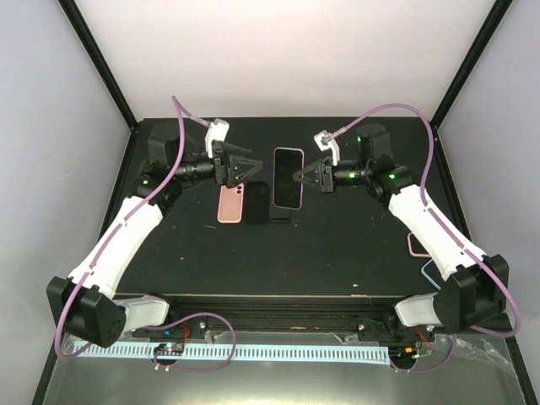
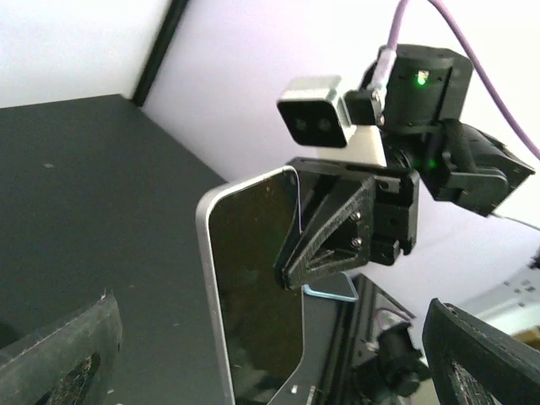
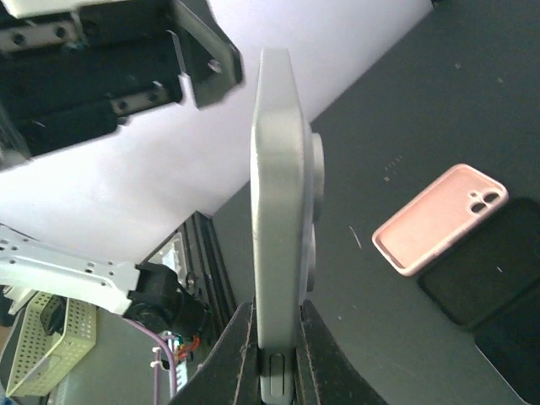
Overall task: Take the phone out of the phone case
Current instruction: Place the phone at the center of the board.
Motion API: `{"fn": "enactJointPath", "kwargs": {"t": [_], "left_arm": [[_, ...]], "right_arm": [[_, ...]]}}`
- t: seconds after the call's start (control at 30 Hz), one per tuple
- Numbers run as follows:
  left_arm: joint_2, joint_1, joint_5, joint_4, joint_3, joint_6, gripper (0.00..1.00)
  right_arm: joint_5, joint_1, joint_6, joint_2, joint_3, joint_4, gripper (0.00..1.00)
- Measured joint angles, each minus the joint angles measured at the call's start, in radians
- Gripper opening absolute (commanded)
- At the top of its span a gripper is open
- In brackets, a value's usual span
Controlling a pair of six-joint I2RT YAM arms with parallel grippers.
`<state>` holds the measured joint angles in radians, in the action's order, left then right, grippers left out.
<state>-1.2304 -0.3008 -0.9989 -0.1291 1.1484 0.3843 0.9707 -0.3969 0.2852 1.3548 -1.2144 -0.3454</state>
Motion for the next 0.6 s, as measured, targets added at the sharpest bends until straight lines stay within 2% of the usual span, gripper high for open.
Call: {"fn": "enactJointPath", "kwargs": {"t": [0.17,0.33,0.6], "left_arm": [[-0.029,0.010,0.159,-0.161,0.098,-0.035,0.99],[-0.040,0.020,0.264,-0.252,0.138,-0.069,0.99],[-0.041,0.021,0.359,-0.297,0.140,-0.108,0.99]], "right_arm": [[-0.016,0.045,-0.061,0.069,0.000,-0.102,0.01],[-0.065,0.085,-0.116,0.172,-0.005,-0.221,0.01],[-0.097,0.117,-0.147,0.330,-0.063,-0.319,0.01]]}}
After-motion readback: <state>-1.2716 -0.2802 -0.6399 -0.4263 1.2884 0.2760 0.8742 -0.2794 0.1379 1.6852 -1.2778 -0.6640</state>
